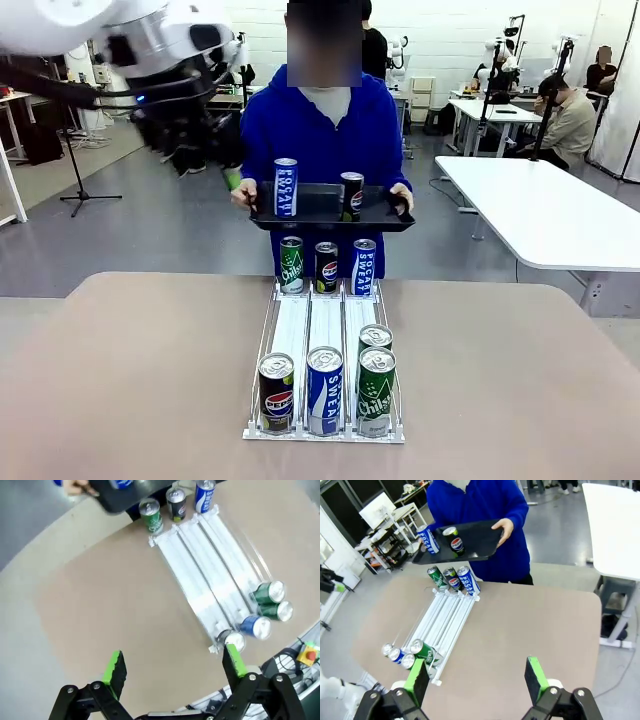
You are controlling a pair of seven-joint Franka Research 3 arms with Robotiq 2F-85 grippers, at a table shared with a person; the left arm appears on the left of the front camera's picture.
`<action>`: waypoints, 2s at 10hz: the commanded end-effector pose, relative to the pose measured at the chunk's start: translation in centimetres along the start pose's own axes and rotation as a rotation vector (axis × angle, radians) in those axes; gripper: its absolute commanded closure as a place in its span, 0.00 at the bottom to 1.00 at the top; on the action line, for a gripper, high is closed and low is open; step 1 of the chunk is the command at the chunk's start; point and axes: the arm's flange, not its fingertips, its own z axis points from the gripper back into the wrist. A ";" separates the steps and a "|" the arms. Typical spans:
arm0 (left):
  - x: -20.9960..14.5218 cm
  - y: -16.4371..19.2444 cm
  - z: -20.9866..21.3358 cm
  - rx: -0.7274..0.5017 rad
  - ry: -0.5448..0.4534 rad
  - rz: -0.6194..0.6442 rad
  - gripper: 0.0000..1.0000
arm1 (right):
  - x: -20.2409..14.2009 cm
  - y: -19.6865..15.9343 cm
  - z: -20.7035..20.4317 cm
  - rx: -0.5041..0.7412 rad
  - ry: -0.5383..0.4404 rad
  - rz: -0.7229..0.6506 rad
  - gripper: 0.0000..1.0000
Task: Retrieve and hand over the desired beverage to the person.
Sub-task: Place the picked can on the Handle tray extended by the person.
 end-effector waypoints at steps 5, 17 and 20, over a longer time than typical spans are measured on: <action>-1.7 1.3 -0.1 0.004 0.000 0.043 0.00 | 0.0 -0.1 -0.3 0.026 -0.005 0.001 0.00; -3.3 4.8 2.3 -0.180 0.054 -0.054 0.00 | 0.0 -0.1 -0.3 0.026 -0.005 0.001 0.00; -8.9 13.9 7.1 -0.433 -0.114 -0.252 0.00 | 0.0 -0.1 -0.3 0.026 -0.005 0.001 0.00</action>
